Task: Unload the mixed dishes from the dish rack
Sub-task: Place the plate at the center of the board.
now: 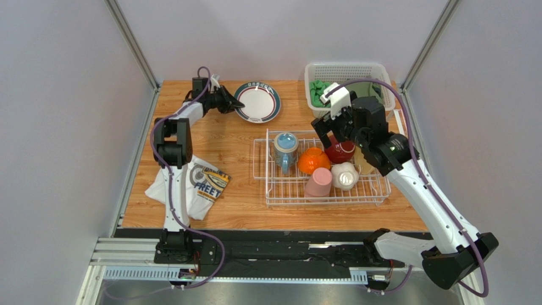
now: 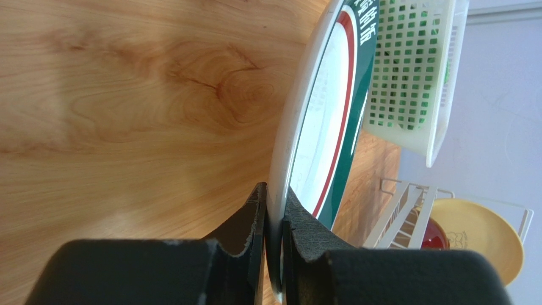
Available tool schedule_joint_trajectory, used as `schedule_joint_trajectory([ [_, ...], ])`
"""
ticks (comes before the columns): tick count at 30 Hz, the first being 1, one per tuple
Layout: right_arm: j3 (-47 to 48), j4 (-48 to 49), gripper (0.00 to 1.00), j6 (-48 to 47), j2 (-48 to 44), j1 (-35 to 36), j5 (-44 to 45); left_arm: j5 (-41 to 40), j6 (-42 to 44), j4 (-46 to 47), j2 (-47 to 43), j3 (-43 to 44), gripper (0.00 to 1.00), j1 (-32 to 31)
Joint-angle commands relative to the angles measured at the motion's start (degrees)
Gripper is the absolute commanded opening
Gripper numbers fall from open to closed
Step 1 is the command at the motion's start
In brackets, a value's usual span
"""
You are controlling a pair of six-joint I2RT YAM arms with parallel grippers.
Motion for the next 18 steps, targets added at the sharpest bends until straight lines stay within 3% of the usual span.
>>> schedule_joint_trajectory([
  [1,-0.73,2.06,0.98,0.04,-1.66,-0.30,-0.45,2.65,-1.54,3.26,-0.29,1.61,0.00,-0.66],
  [18,0.32,-1.02,0.98,0.13,-1.49,-1.35,7.63,2.74,0.57,3.00,1.21,0.73,0.04,-1.45],
])
